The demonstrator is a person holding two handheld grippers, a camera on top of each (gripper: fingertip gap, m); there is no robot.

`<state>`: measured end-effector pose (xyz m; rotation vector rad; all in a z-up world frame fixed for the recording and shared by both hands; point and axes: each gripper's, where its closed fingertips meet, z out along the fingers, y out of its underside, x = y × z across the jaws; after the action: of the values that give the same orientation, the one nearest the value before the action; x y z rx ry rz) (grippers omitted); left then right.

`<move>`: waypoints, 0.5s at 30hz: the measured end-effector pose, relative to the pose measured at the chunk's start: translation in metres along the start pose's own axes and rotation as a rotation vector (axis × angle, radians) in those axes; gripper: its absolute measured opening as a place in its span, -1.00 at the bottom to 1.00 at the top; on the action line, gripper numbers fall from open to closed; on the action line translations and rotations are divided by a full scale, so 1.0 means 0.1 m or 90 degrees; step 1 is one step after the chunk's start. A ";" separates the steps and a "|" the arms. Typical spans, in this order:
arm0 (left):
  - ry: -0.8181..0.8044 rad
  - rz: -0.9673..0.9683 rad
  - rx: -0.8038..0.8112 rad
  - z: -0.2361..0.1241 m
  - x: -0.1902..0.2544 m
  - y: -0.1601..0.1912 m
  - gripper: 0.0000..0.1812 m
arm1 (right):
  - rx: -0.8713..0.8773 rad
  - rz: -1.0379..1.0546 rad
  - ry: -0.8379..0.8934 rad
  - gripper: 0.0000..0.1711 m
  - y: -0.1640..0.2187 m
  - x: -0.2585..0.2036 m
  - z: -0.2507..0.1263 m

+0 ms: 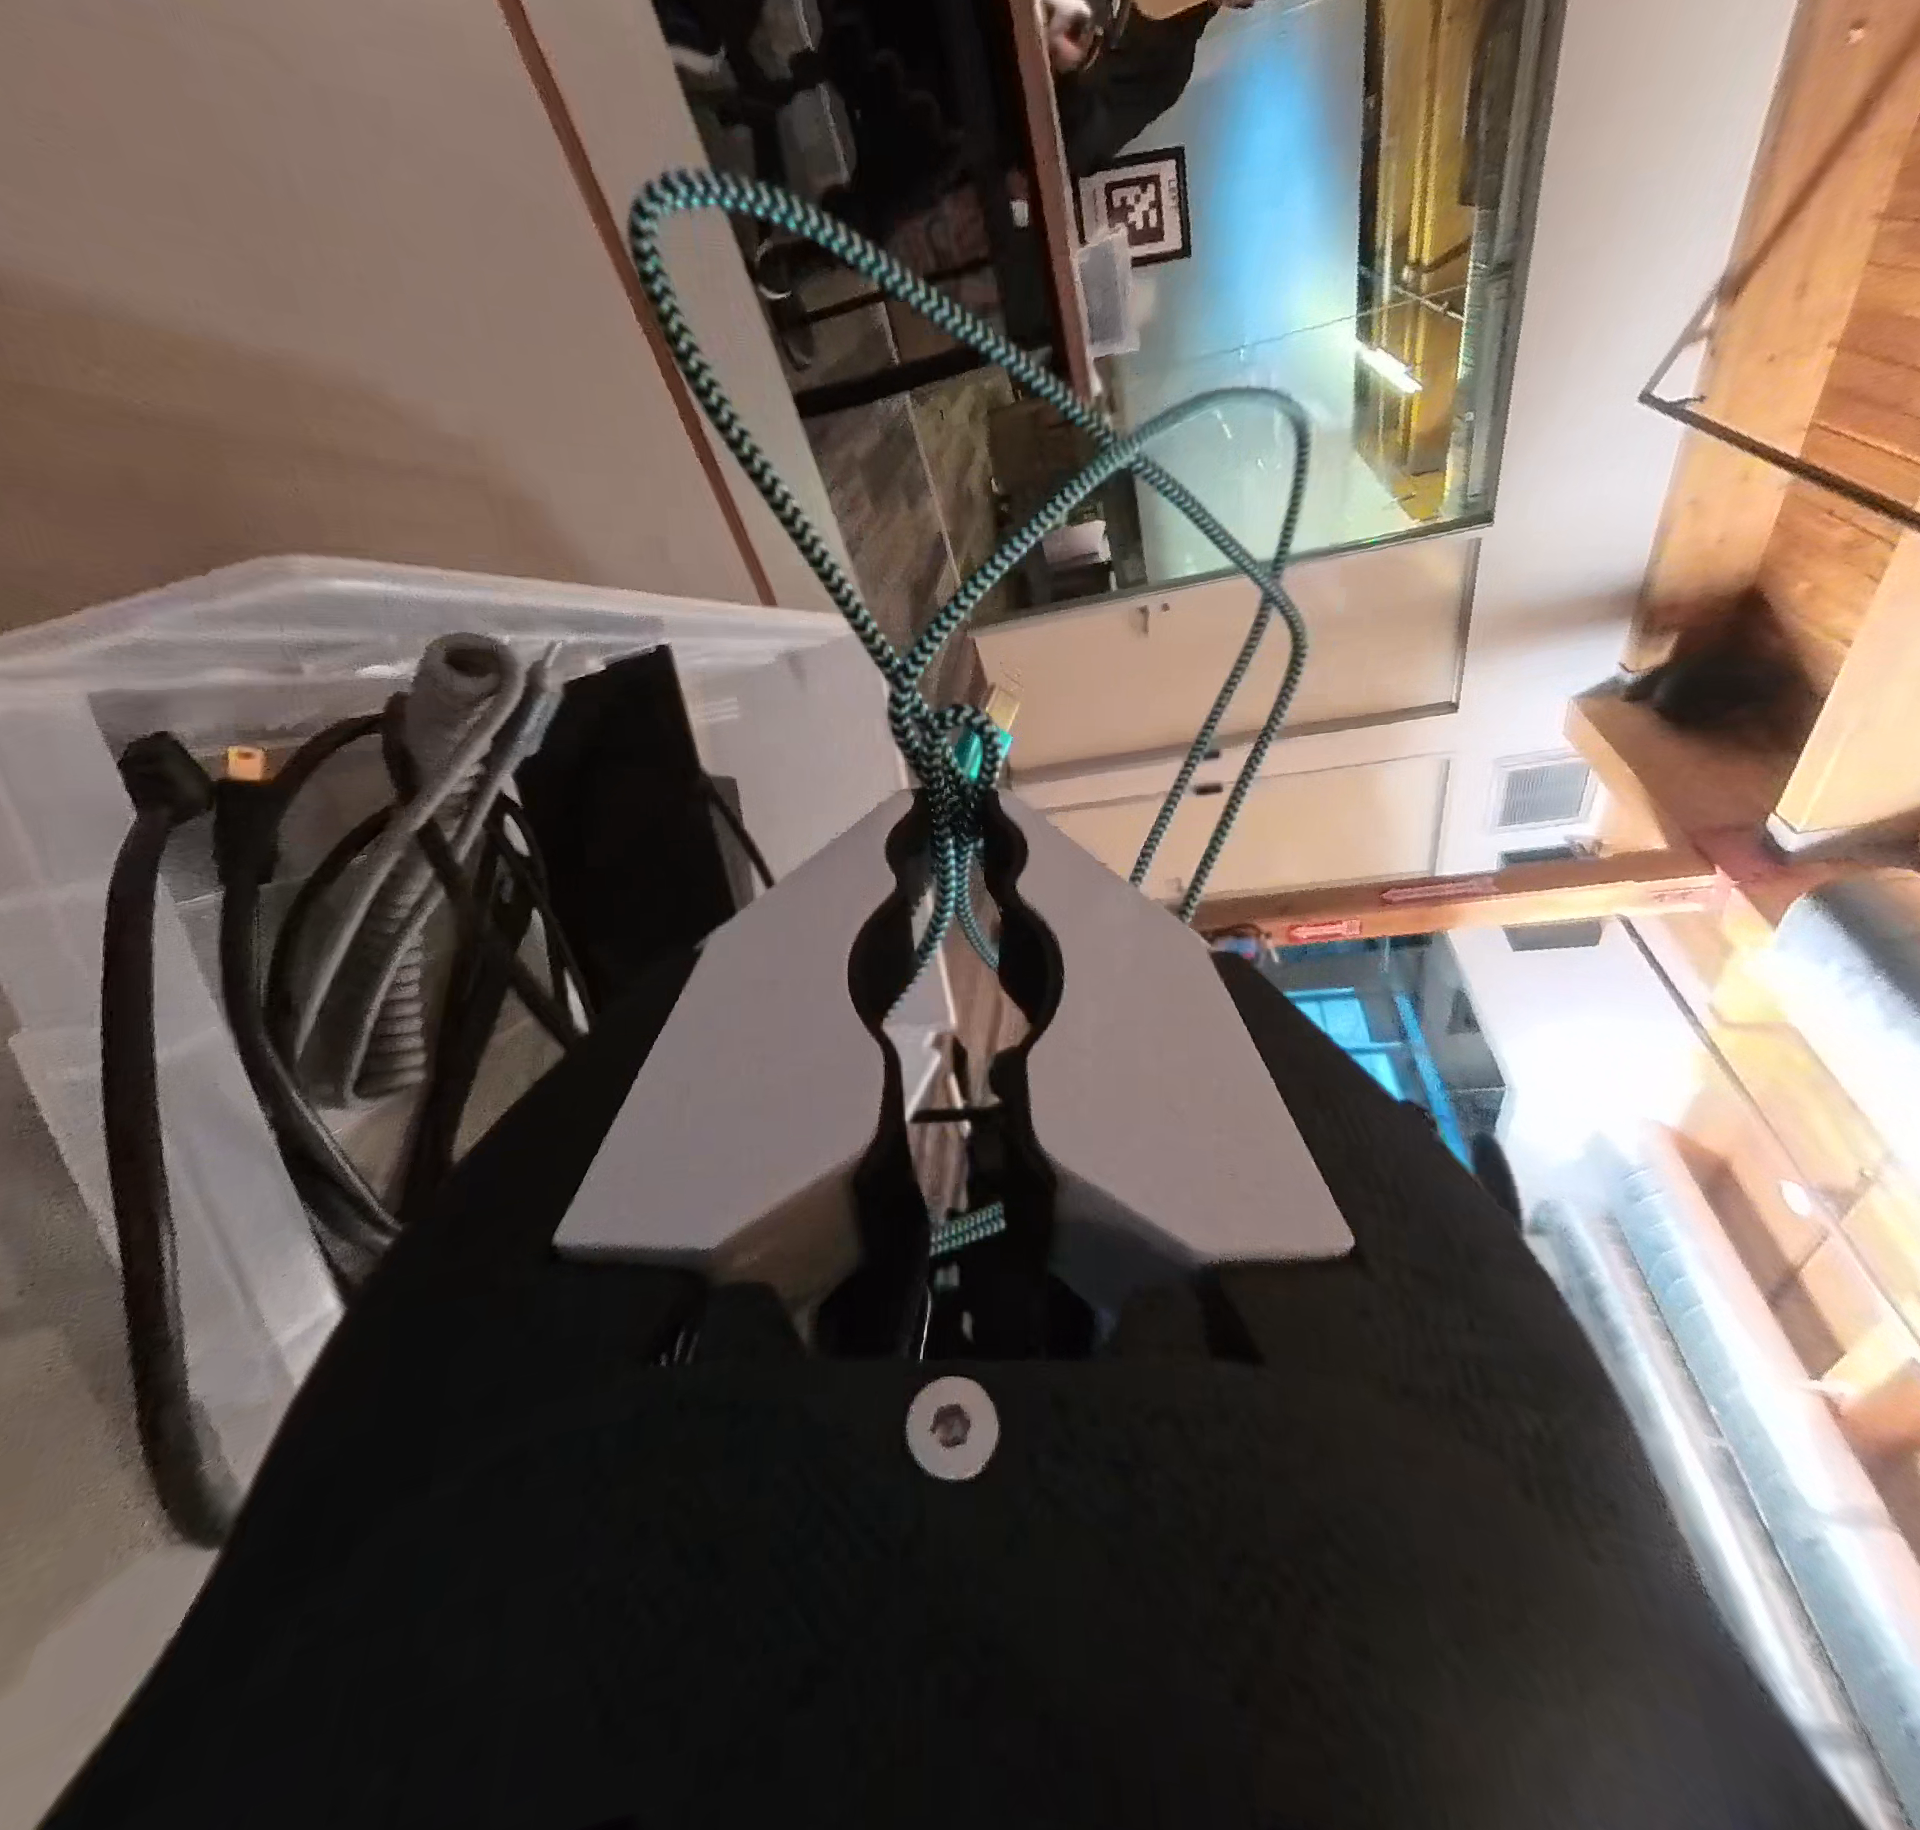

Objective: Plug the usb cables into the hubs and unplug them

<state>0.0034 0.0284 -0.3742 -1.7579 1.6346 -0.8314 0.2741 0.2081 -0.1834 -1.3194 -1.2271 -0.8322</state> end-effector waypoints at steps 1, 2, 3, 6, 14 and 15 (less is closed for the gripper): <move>0.000 0.000 0.000 0.00 0.00 0.00 -0.36 | -0.008 0.008 -0.005 -0.91 0.07 -0.09 0.03; 0.000 0.001 0.000 0.00 0.00 0.00 -0.36 | -0.016 0.021 -0.016 -0.91 0.13 -0.18 0.06; 0.000 0.001 0.000 0.00 0.00 0.00 -0.36 | -0.023 0.042 -0.030 -0.91 0.18 -0.26 0.07; 0.000 0.001 0.001 0.00 0.00 0.00 -0.36 | -0.039 0.133 -0.087 -0.92 0.27 -0.49 0.10; 0.000 0.002 0.001 0.00 0.00 0.00 -0.36 | -0.186 0.330 -0.445 -0.93 0.53 -1.32 0.09; 0.000 0.002 0.001 0.00 0.00 0.00 -0.36 | -0.203 0.333 -0.490 -0.93 0.53 -1.39 0.08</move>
<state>0.0032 0.0285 -0.3739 -1.7545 1.6355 -0.8300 0.2932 0.1963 -0.3305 -2.2213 -1.2371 -0.1212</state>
